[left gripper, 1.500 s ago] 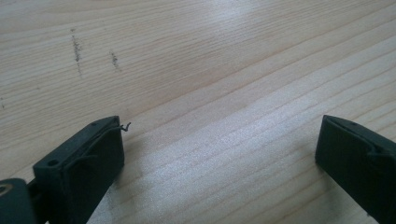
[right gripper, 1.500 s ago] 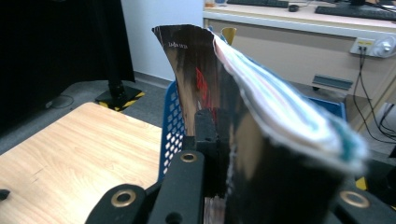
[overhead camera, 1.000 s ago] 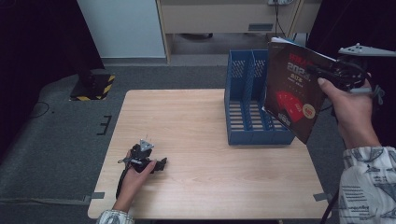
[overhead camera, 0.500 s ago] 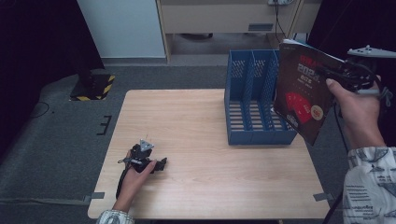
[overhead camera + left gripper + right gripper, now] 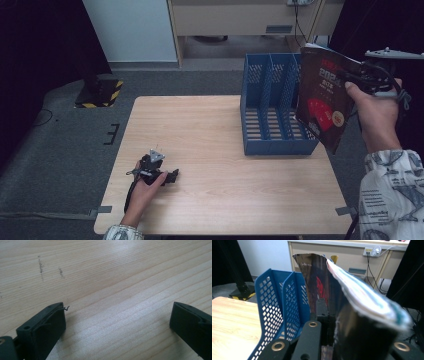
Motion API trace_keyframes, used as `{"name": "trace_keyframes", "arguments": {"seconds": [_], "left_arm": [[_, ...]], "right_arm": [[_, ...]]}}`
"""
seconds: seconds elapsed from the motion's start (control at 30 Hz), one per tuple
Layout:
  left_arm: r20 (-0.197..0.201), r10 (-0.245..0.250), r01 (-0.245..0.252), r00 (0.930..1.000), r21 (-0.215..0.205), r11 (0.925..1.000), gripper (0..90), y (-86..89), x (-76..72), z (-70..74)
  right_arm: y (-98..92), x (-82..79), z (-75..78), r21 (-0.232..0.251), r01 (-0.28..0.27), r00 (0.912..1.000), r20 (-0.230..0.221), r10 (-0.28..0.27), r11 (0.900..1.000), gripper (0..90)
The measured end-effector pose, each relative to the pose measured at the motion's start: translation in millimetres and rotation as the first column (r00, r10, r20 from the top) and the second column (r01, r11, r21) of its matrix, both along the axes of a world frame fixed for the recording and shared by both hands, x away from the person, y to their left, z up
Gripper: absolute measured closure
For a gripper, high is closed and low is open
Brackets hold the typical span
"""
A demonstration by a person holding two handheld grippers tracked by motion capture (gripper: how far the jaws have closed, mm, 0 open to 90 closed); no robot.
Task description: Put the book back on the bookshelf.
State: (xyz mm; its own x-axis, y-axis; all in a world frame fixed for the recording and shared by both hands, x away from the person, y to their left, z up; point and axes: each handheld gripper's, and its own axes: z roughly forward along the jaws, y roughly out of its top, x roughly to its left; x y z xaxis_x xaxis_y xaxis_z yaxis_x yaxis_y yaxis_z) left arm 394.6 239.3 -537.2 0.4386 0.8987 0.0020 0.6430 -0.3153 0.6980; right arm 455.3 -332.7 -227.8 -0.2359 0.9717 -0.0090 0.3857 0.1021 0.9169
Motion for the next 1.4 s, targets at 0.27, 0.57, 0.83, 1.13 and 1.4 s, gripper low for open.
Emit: {"name": "trace_keyframes", "arguments": {"seconds": [0.27,0.57,0.83,1.13,1.4], "left_arm": [[0.0,-0.001,0.001,1.0,0.0,1.0,0.0,0.0,0.1,0.0],[0.0,0.0,0.0,1.0,0.0,1.0,0.0,-0.1,0.1,0.0],[-0.001,0.0,0.0,1.0,0.0,1.0,0.0,-0.1,0.1,0.0],[0.001,0.001,-0.001,1.0,-0.002,1.0,0.0,-0.5,-0.4,-0.2],[0.0,0.0,0.0,1.0,-0.001,1.0,0.0,-0.5,-0.3,-0.1]], "right_arm": [[-1.0,11.6,0.1,0.004,0.039,0.9992,-0.013,-0.039,0.999,87.1],[-1.0,24.7,-2.1,0.028,0.07,0.9975,-0.014,-0.07,0.997,87.1],[4.2,39.4,0.0,0.022,0.093,0.9957,0.006,-0.093,0.995,87.0],[13.0,53.5,-16.1,0.042,0.105,0.9936,0.037,-0.107,0.994,87.1],[15.4,64.4,-32.3,0.05,0.121,0.9895,0.074,-0.124,0.991,87.1]]}}
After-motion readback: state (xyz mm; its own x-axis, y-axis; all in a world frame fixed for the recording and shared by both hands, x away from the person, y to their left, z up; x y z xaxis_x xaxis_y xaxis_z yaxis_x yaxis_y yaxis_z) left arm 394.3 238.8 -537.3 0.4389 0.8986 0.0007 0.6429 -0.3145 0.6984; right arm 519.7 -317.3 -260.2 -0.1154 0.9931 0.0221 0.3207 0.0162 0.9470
